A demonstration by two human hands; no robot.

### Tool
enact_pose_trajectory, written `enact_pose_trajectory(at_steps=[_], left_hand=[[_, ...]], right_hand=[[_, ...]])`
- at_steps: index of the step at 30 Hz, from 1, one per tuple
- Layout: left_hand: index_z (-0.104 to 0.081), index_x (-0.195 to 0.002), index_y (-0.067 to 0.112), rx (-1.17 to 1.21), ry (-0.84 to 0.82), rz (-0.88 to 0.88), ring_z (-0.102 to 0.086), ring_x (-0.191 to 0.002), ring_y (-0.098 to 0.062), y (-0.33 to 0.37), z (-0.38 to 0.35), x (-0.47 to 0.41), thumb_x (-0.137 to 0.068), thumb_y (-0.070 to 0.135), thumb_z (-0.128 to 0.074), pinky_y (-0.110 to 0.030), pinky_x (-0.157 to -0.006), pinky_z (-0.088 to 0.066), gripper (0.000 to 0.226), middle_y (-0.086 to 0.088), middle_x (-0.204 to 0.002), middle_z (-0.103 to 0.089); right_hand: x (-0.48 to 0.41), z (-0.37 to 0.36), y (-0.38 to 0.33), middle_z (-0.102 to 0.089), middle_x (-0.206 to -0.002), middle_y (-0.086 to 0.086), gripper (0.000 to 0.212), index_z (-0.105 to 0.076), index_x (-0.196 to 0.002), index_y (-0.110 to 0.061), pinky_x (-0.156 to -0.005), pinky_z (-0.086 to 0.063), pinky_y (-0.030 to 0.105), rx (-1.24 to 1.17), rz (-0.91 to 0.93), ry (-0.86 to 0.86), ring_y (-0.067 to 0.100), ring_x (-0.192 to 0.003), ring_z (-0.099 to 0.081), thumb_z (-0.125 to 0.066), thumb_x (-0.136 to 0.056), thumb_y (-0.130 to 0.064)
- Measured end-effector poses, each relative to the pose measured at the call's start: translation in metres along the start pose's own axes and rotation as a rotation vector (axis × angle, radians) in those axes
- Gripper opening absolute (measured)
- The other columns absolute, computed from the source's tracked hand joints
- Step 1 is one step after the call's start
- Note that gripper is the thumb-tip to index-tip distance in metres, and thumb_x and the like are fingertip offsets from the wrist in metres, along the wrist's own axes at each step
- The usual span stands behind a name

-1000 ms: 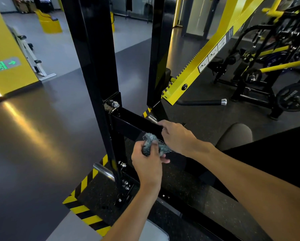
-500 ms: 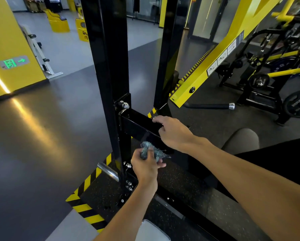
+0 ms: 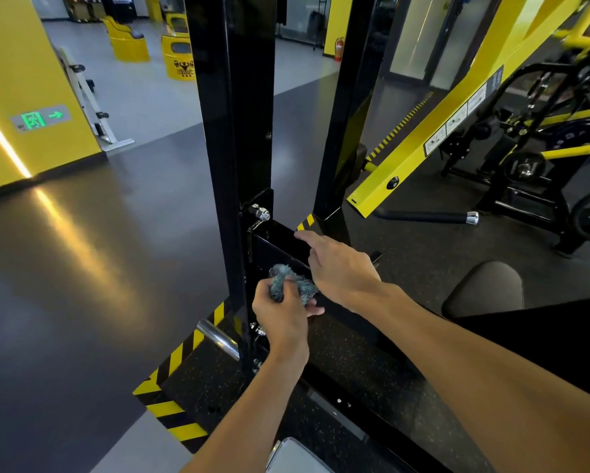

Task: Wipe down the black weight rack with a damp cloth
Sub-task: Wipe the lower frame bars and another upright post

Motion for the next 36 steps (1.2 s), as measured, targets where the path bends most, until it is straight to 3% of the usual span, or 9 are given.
enact_pose_trajectory(at_steps=[3, 7, 12, 15, 19, 22, 26, 32, 36], left_hand=[[-0.056, -0.09, 0.013, 0.03, 0.028, 0.084, -0.065, -0.054, -0.026, -0.001, 0.006, -0.008, -0.101, 0.011, -0.056, -0.029, -0.047, -0.057, 0.012, -0.015, -0.087, -0.063], [-0.057, -0.092, 0.01, -0.008, -0.01, -0.035, -0.064, -0.053, -0.025, 0.012, 0.002, -0.011, -0.101, 0.01, -0.055, -0.034, -0.047, -0.058, 0.009, -0.018, -0.084, -0.064], [-0.054, -0.086, 0.017, 0.009, 0.052, 0.107, -0.062, -0.049, -0.022, 0.009, 0.011, -0.026, -0.102, 0.011, -0.054, -0.035, -0.049, -0.059, 0.016, -0.013, -0.085, -0.062], [-0.057, -0.091, 0.011, -0.003, 0.027, 0.059, -0.062, -0.046, -0.021, 0.017, 0.009, -0.027, -0.102, 0.01, -0.054, -0.038, -0.049, -0.06, 0.011, -0.014, -0.084, -0.063], [-0.058, -0.102, 0.006, 0.089, 0.133, 0.214, -0.06, -0.053, -0.026, 0.012, 0.016, -0.037, -0.1, 0.01, -0.057, -0.031, -0.044, -0.056, 0.005, -0.013, -0.083, -0.061], [-0.059, -0.094, 0.008, 0.061, 0.066, 0.147, -0.059, -0.049, -0.024, 0.021, 0.011, -0.037, -0.1, 0.009, -0.057, -0.034, -0.045, -0.057, 0.007, -0.015, -0.083, -0.063], [-0.06, -0.108, 0.0, 0.094, 0.14, 0.234, -0.058, -0.051, -0.025, 0.02, 0.018, -0.05, -0.1, 0.01, -0.057, -0.032, -0.043, -0.055, 0.013, -0.016, -0.081, -0.063], [-0.06, -0.105, 0.003, 0.073, 0.065, 0.143, -0.059, -0.047, -0.021, 0.027, 0.011, -0.05, -0.101, 0.012, -0.056, -0.032, -0.044, -0.055, 0.01, -0.015, -0.085, -0.065], [-0.06, -0.104, 0.006, -0.023, 0.061, 0.282, -0.066, -0.061, -0.031, 0.01, 0.032, -0.068, -0.1, 0.012, -0.058, -0.028, -0.043, -0.053, 0.008, -0.015, -0.093, -0.066]], right_hand=[[0.0, -0.001, 0.0, -0.056, -0.135, -0.004, 0.045, -0.031, -0.147, -0.038, -0.085, -0.052, 0.045, 0.023, 0.01, 0.009, 0.023, -0.107, -0.062, -0.033, -0.105, -0.023], [-0.001, -0.002, -0.001, -0.056, -0.134, -0.004, 0.044, -0.03, -0.146, -0.038, -0.083, -0.052, 0.044, 0.048, 0.012, 0.015, 0.024, -0.105, -0.063, -0.034, -0.105, -0.023], [-0.001, -0.003, -0.001, -0.055, -0.133, -0.005, 0.045, -0.029, -0.148, -0.038, -0.08, -0.048, 0.042, 0.051, 0.0, 0.005, 0.024, -0.104, -0.062, -0.032, -0.105, -0.023], [0.0, -0.003, -0.002, -0.055, -0.134, -0.005, 0.045, -0.029, -0.147, -0.037, -0.08, -0.049, 0.042, 0.04, 0.0, 0.005, 0.025, -0.105, -0.062, -0.033, -0.104, -0.023], [-0.001, -0.002, -0.003, -0.056, -0.131, -0.005, 0.045, -0.028, -0.147, -0.038, -0.084, -0.05, 0.044, 0.037, -0.007, 0.012, 0.024, -0.105, -0.062, -0.032, -0.105, -0.023], [0.0, -0.004, -0.002, -0.056, -0.129, -0.005, 0.044, -0.026, -0.144, -0.042, -0.084, -0.052, 0.045, 0.055, -0.016, 0.014, 0.025, -0.103, -0.062, -0.032, -0.104, -0.024], [0.0, -0.004, -0.003, -0.054, -0.134, -0.006, 0.046, -0.024, -0.145, -0.044, -0.085, -0.052, 0.047, 0.057, -0.014, 0.013, 0.027, -0.102, -0.063, -0.031, -0.104, -0.024], [0.001, -0.003, -0.003, -0.056, -0.132, -0.004, 0.045, -0.024, -0.145, -0.044, -0.084, -0.05, 0.046, 0.093, -0.013, 0.032, 0.027, -0.103, -0.063, -0.03, -0.105, -0.026], [-0.001, -0.006, -0.003, -0.055, -0.134, -0.004, 0.045, -0.025, -0.147, -0.044, -0.084, -0.049, 0.046, 0.094, -0.003, 0.039, 0.027, -0.105, -0.062, -0.029, -0.105, -0.026]])
Point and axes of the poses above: each hand's wrist, its own x-axis away from the middle knuckle, its own z-axis out of the back of the hand, y = z × x, the point moved 6 cm from there along -x, towards the middle knuckle
